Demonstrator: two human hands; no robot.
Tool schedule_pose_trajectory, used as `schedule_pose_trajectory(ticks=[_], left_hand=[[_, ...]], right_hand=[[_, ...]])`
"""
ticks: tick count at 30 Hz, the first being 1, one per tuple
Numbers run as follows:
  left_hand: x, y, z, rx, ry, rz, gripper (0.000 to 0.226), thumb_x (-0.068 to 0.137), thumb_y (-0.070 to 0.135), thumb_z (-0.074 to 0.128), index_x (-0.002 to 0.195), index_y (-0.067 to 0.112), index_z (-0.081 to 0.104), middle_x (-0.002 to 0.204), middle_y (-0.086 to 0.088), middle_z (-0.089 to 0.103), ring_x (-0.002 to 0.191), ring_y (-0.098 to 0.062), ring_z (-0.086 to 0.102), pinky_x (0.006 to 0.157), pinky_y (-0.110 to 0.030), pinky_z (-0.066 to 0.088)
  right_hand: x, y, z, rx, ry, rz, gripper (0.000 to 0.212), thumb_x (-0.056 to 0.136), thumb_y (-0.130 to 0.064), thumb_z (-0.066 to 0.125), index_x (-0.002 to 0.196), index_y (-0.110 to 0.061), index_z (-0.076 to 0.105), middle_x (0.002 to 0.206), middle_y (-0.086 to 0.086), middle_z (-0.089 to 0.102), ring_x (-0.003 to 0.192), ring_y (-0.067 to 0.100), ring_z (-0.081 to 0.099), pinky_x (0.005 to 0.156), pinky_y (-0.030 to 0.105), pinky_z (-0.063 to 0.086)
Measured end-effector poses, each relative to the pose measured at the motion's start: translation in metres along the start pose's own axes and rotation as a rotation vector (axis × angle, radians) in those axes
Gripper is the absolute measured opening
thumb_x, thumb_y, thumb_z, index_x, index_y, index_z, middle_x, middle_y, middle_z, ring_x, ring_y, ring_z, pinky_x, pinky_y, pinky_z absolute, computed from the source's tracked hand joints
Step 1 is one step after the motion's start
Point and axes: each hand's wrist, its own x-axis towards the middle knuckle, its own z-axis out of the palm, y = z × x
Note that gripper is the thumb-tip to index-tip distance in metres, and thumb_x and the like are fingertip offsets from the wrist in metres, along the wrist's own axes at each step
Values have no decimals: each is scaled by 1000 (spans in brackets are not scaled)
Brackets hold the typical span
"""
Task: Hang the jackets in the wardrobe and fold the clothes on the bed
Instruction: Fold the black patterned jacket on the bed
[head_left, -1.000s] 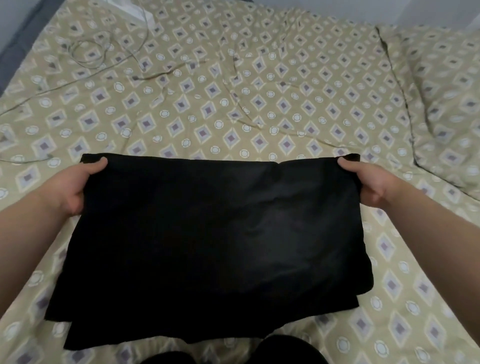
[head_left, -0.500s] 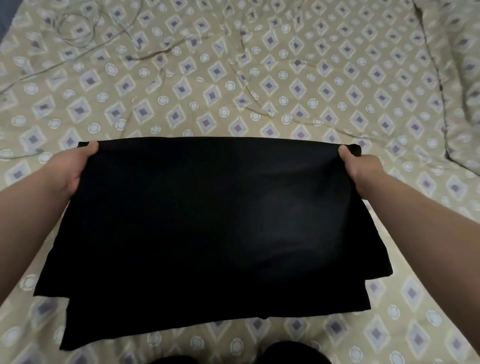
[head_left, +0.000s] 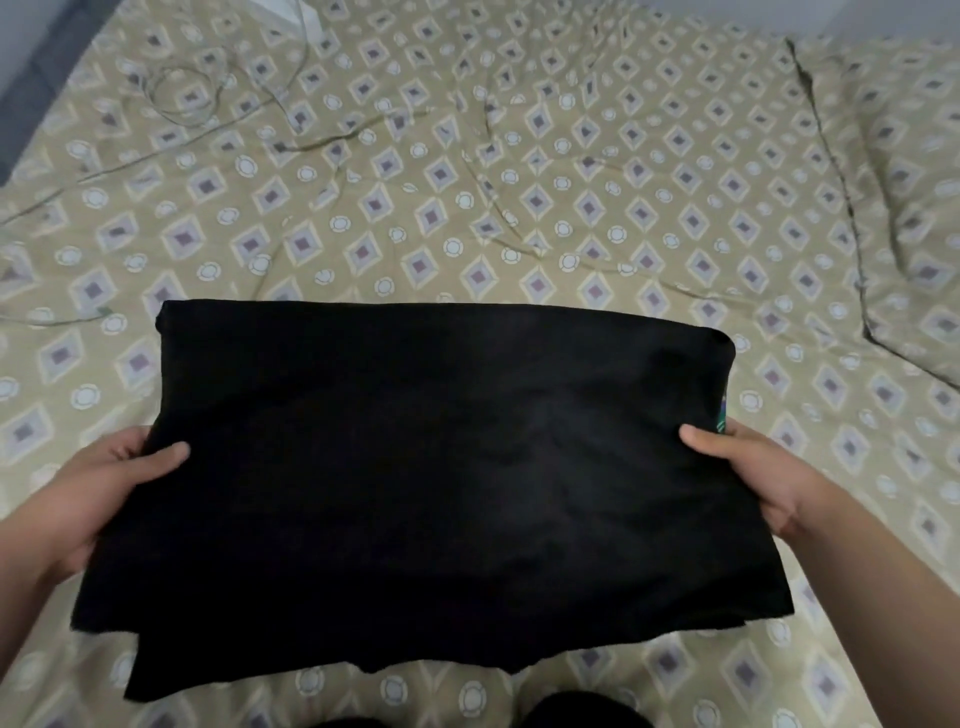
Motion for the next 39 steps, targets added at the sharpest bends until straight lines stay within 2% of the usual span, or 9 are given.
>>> schedule_pose_trajectory(ticks=[2,6,14,19,26,31,34,37,39], left_hand=[[-3,-4,11,359,265,167,52,62,50,87,101,26,62,101,-17,73,81,-34,72,75,-52,60],[-26,12,67,1033,641,698,61,79,34,71,129,10,47,127,-25,54,113,-46,52,92,-60,46],[-113,-1,251,1298,2,999,80,91,61,32,150,6,38,159,-17,30,149,-31,25,121,-49,18],[-87,37,303,1020,-21,802,75,100,53,27,158,10,6,165,-8,-7,152,-19,-9,123,-34,-4],[-40,84,322,652,-160,745,65,102,50,27,159,23,10,166,8,-1,147,-1,-11,115,-27,5],[-33,107,333,803,-305,587,58,106,40,32,156,11,23,165,-10,13,153,-25,3,125,-38,8],[-45,116,293,166,-372,424,32,99,29,53,119,10,68,124,-15,66,122,-36,58,106,-51,45],[-55,106,223,-448,-198,100,44,102,41,42,112,7,68,114,-18,71,108,-37,66,88,-48,53],[-63,89,180,-571,-188,9,56,103,51,31,114,11,68,113,-15,72,103,-29,70,81,-43,53]], right_hand=[[-4,2,15,-134,65,-80,56,76,-31,75,128,-18,62,121,9,71,107,28,70,87,42,57],[-10,1,29,-58,68,-110,59,75,-36,76,131,-28,57,121,4,71,110,28,69,98,46,50],[-43,-5,41,204,29,58,36,76,-19,61,103,-2,77,110,20,73,88,33,74,68,41,61],[-66,-18,54,239,-32,-54,40,75,-15,58,108,0,75,114,22,71,90,34,74,68,40,61],[-84,-16,93,361,-82,-70,41,78,-28,65,110,-5,76,114,18,72,90,32,74,65,39,61],[-67,-28,142,232,-37,-386,50,78,3,61,121,-24,63,107,11,74,93,28,73,72,41,60],[-55,-39,197,-69,-56,-546,64,70,-12,68,125,-43,55,105,-6,74,96,17,72,76,33,59],[-35,-26,248,-309,-104,-617,89,73,-27,76,147,-50,32,116,-37,61,106,-9,61,84,10,51],[-25,-10,274,-316,-192,-548,85,84,-27,74,152,-46,27,115,-42,57,98,-6,65,79,13,53]])
